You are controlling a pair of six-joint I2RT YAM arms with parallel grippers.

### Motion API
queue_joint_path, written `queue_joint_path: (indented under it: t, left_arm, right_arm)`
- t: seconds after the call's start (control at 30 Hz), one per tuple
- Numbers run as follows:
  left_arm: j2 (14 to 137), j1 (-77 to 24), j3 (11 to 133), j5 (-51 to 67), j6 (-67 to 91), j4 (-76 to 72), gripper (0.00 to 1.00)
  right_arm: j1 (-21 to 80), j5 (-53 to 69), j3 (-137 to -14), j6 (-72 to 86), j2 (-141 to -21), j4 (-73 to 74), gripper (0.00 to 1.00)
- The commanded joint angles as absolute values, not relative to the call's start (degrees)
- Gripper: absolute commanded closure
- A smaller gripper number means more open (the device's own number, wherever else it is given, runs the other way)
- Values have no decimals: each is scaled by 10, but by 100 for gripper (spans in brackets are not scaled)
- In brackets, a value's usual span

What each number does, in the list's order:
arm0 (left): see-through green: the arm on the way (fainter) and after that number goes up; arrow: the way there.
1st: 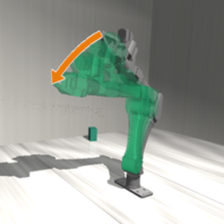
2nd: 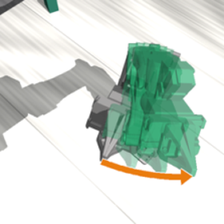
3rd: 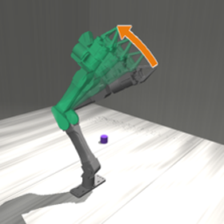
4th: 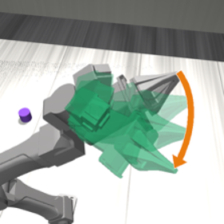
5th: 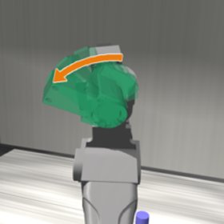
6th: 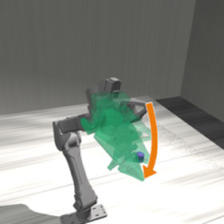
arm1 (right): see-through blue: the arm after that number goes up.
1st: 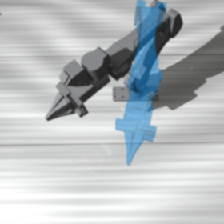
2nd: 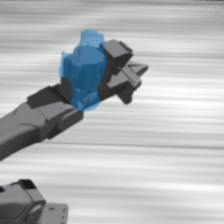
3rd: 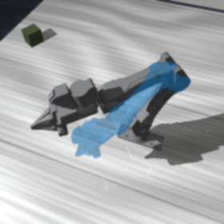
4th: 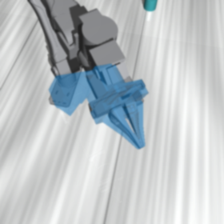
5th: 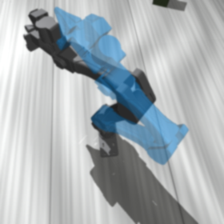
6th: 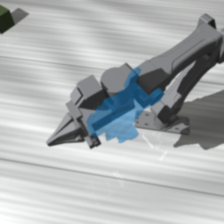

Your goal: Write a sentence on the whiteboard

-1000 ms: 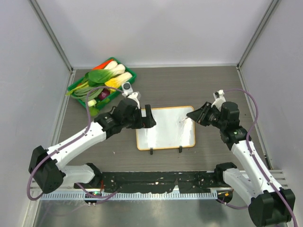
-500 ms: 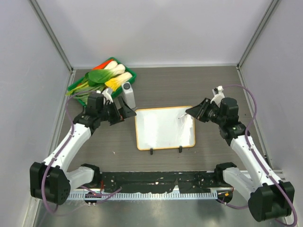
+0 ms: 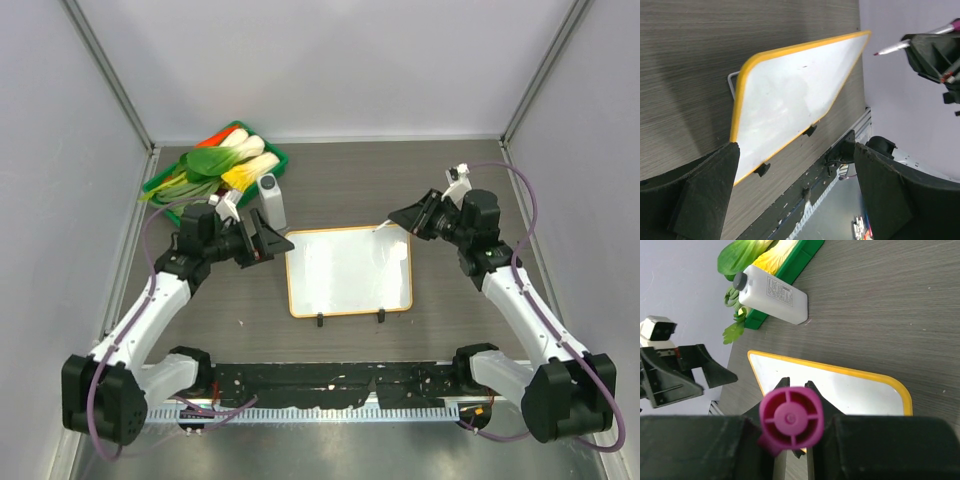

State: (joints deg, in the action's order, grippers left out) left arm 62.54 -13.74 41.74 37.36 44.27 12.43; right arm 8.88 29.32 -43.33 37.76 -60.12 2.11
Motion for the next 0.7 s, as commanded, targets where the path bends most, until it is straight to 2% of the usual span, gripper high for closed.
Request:
queue_joint_path:
  t: [0.0, 0.1, 0.27, 0.67]
  left_arm:
    - [560, -135, 442, 392, 416, 138, 0]
    - [541, -135, 447, 381, 396, 180, 0]
    - [527, -135, 424, 370, 387, 209, 0]
    - [563, -135, 367, 365, 399, 142, 0]
  right_arm:
    - [89, 310, -401, 391, -590, -75, 99]
    - [88, 318, -374, 390, -577, -98, 98]
    - [88, 335, -389, 359, -546, -38, 98]
    - [88, 342, -323, 365, -529, -97, 99]
